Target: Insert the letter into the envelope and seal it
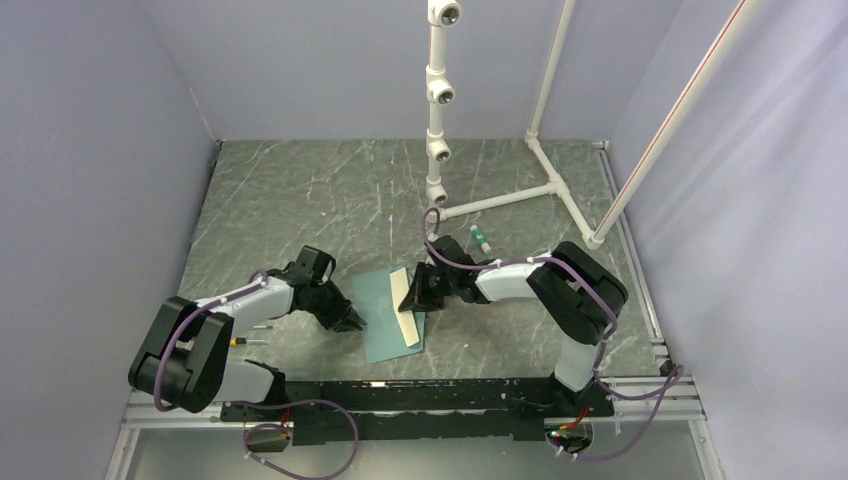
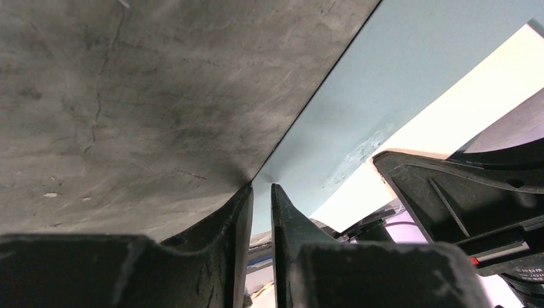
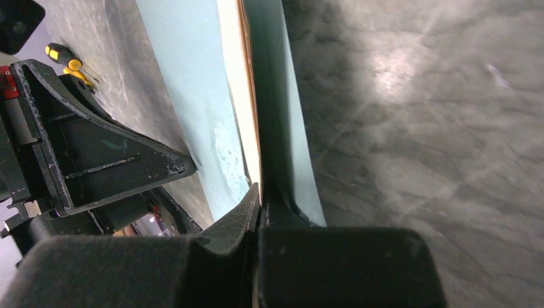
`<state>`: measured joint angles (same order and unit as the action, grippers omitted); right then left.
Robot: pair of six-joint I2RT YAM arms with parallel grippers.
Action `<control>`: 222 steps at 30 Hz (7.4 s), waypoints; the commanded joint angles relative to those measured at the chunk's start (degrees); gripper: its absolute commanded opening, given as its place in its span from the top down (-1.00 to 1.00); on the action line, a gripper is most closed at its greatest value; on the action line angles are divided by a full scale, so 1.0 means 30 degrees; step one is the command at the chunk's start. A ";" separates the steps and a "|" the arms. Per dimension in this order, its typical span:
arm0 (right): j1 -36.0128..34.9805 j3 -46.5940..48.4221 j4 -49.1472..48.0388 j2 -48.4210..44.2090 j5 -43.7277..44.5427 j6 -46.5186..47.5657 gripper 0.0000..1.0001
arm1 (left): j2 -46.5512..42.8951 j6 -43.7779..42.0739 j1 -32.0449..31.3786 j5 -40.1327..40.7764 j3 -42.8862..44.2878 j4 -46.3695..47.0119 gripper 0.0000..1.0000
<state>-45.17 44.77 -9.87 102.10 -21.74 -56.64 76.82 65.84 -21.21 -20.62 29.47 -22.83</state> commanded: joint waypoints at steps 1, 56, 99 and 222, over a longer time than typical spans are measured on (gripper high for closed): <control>-0.0042 0.1011 0.0109 0.0868 -0.1213 0.0584 1.00 | 0.0812 -0.0302 -0.0048 0.2087 -0.0546 0.1033 0.51; -0.0166 0.1664 0.1969 -0.0341 0.1351 0.3114 0.43 | 0.0192 -0.1280 -0.0048 0.1517 -0.0848 0.1540 0.37; -0.1057 0.3938 0.4889 0.0083 0.3997 0.5999 0.06 | 0.1964 -0.1996 -0.0048 0.0834 -0.0147 0.3406 0.30; -0.2083 0.9618 1.0824 -0.7216 -0.0006 2.2759 1.00 | -0.2140 -1.2217 0.1123 -1.3823 0.9305 0.0178 0.10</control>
<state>-51.11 70.50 24.25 79.92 -21.04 10.15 69.67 29.02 -17.61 -58.67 57.10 -23.09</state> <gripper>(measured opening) 0.192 0.463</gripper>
